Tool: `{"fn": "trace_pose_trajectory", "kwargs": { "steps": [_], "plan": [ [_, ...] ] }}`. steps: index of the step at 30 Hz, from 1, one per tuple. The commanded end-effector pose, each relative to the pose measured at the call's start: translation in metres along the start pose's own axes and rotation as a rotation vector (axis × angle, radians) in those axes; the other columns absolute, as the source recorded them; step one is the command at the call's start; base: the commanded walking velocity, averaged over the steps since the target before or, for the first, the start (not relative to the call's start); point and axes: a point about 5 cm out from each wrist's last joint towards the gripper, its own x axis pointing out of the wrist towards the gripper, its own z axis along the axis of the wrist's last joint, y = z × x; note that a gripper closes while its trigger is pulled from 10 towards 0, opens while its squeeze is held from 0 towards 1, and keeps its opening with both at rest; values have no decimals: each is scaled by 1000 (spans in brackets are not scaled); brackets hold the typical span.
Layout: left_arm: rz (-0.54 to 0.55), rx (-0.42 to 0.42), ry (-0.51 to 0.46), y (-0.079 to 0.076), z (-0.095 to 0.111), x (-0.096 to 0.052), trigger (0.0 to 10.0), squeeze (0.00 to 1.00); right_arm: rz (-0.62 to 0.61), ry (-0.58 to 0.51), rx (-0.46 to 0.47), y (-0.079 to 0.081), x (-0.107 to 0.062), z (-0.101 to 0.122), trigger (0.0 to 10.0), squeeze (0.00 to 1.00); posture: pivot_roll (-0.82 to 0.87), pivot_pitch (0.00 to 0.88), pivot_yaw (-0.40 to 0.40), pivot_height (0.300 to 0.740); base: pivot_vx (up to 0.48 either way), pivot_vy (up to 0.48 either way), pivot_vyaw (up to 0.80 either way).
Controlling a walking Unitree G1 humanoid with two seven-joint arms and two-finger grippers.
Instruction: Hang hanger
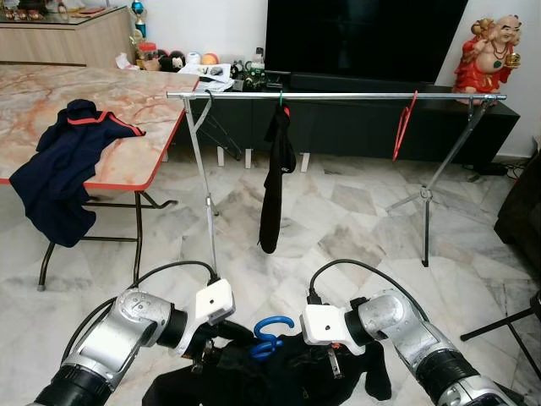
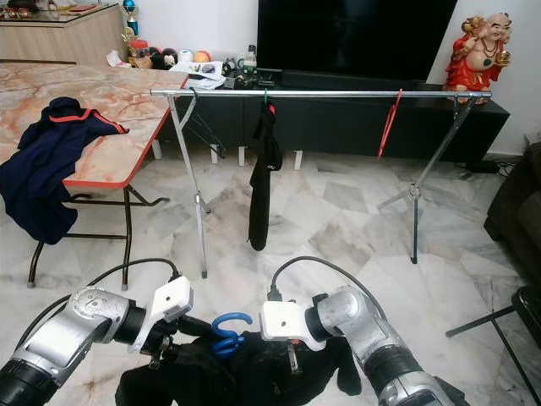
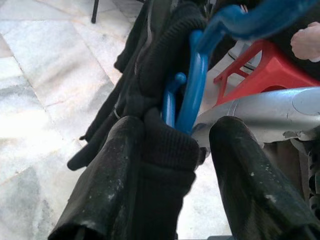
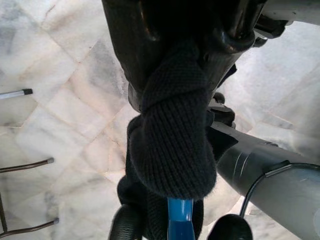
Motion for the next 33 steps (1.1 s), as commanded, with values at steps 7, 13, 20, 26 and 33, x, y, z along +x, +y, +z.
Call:
{"fn": "trace_pose_trajectory", "kwargs": {
  "steps": [7, 13, 20, 26, 33],
  "plan": [
    [1, 9, 35, -2, -4, 1, 10000, 0, -67, -79, -33, -13, -5, 18, 10000, 0, 161, 0, -60, 740, 0, 0, 0],
    [39, 3, 37, 2, -7, 3, 10000, 0, -47, -131, -29, -13, -5, 25, 10000, 0, 154, 0, -57, 740, 0, 0, 0],
    [46, -31, 7, 3, -10, 7, 5843, 0, -45, -139, -26, -13, -6, 26, 10000, 0, 152, 0, -62, 740, 0, 0, 0],
    [55, -39, -7, 3, -10, 7, 0, 0, -51, -140, -16, -13, -7, 26, 10000, 0, 152, 0, -65, 740, 0, 0, 0],
    [59, -37, -4, 4, -10, 8, 0, 0, -61, -146, -8, -15, -8, 26, 10000, 0, 152, 0, -69, 740, 0, 0, 0]
  ]
}}
